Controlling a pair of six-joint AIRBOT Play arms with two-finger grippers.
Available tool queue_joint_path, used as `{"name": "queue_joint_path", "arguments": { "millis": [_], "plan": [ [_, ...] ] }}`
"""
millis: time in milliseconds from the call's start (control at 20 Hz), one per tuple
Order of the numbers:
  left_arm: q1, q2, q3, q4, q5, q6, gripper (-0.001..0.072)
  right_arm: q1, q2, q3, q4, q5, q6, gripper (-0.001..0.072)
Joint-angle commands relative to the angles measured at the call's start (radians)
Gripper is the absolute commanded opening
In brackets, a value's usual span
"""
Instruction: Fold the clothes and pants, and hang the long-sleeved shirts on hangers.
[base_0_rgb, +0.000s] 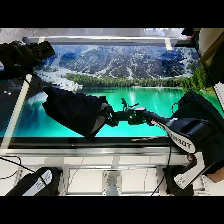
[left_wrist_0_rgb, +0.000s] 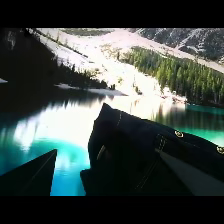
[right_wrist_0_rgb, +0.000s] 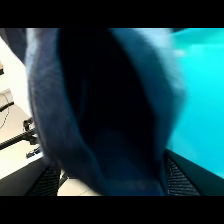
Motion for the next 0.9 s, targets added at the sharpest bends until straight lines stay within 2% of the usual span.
{"name": "queue_joint_path", "arguments": {
  "millis": [0,200,250,300,350,400,500,600,700,850],
  "plan": [
    [0.001,0.002,0.000,-0.015,0.001,0.000,0.0702,0.078,-0.056,0.112,0.043,-0.068,-0.008,0.0685],
    [0.001,0.002,0.000,-0.022,-0.002,0.000,0.0701,0.121,-0.141,0.262,0.040,-0.112,0.053,0.0673],
    [0.001,0.002,0.000,-0.022,-0.005,0.000,0.0702,0.127,-0.148,0.283,0.035,-0.138,0.062,0.0596],
    [0.001,0.002,0.000,-0.022,-0.008,0.000,0.0701,0.130,-0.147,0.296,0.031,-0.157,0.061,0.0361],
    [0.001,0.002,0.000,-0.022,-0.011,0.000,0.0701,0.124,-0.147,0.308,0.024,-0.158,0.061,0.0053],
    [0.001,0.001,0.000,-0.022,-0.016,0.000,0.0702,0.110,-0.144,0.319,0.017,-0.151,0.055,0.0023],
    [0.001,0.002,0.000,-0.022,-0.025,0.000,0.0701,0.061,-0.117,0.332,-0.030,-0.134,0.053,0.0022],
    [0.001,0.002,0.000,-0.022,-0.025,0.000,0.0702,-0.020,-0.053,0.333,-0.166,-0.117,0.068,0.0022],
    [0.001,0.002,0.000,-0.022,-0.024,0.000,0.0701,-0.117,0.029,0.333,-0.394,-0.084,0.201,0.0022],
    [0.001,0.001,0.000,-0.022,-0.024,0.000,0.0702,-0.248,0.133,0.333,-0.854,0.061,0.458,0.0022]
  ]
}}
